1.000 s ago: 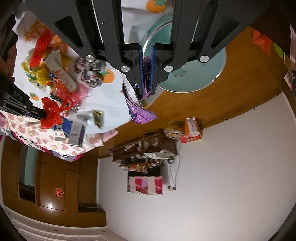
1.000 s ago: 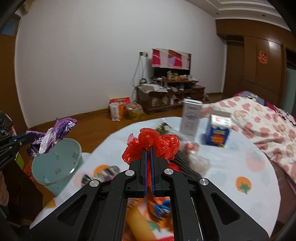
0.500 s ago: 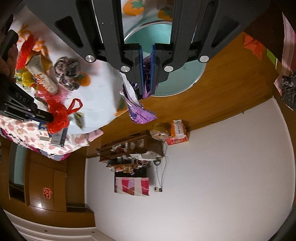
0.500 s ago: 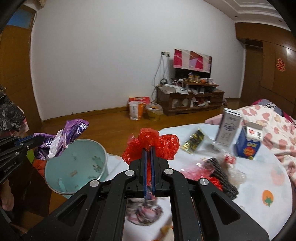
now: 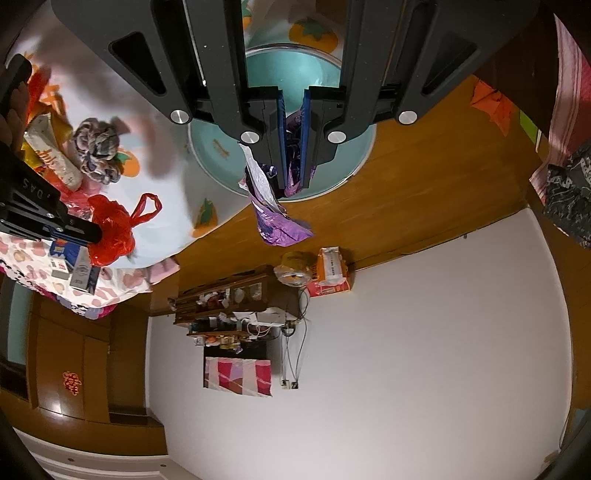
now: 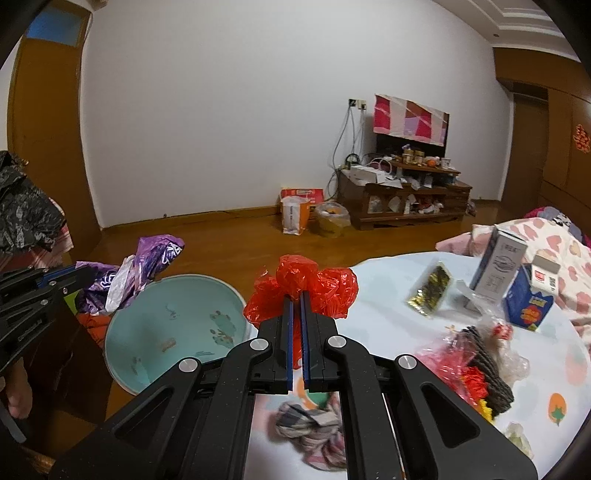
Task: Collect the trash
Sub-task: 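Carry the purple wrapper and red bag over the blue bin with both tools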
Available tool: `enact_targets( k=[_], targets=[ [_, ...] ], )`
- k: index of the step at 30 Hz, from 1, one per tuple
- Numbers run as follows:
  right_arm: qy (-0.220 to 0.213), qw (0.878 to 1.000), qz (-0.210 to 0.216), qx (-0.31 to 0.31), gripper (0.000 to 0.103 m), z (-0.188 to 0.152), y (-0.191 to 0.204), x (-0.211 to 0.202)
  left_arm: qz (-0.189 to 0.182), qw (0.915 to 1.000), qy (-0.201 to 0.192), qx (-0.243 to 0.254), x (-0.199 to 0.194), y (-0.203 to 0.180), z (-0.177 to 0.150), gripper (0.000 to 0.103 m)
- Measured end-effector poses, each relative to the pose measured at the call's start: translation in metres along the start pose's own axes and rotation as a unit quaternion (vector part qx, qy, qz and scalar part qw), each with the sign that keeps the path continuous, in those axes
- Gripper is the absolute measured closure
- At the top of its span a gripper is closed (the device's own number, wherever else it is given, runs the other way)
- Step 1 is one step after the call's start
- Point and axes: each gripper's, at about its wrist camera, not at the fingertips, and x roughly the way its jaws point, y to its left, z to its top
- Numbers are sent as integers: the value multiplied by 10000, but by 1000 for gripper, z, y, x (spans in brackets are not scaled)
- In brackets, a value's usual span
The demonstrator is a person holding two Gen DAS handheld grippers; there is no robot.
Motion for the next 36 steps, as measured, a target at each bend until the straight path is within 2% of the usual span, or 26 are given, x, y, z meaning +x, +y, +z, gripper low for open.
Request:
enact_targets(
  k=[22, 36],
  targets=[
    [176, 9989, 362, -254, 99, 2, 38, 34, 369, 9988, 237, -218, 18, 31, -10, 97],
    [231, 9978, 500, -368, 99, 2, 50, 41, 321, 9988, 250, -288, 19, 34, -11, 96]
  ],
)
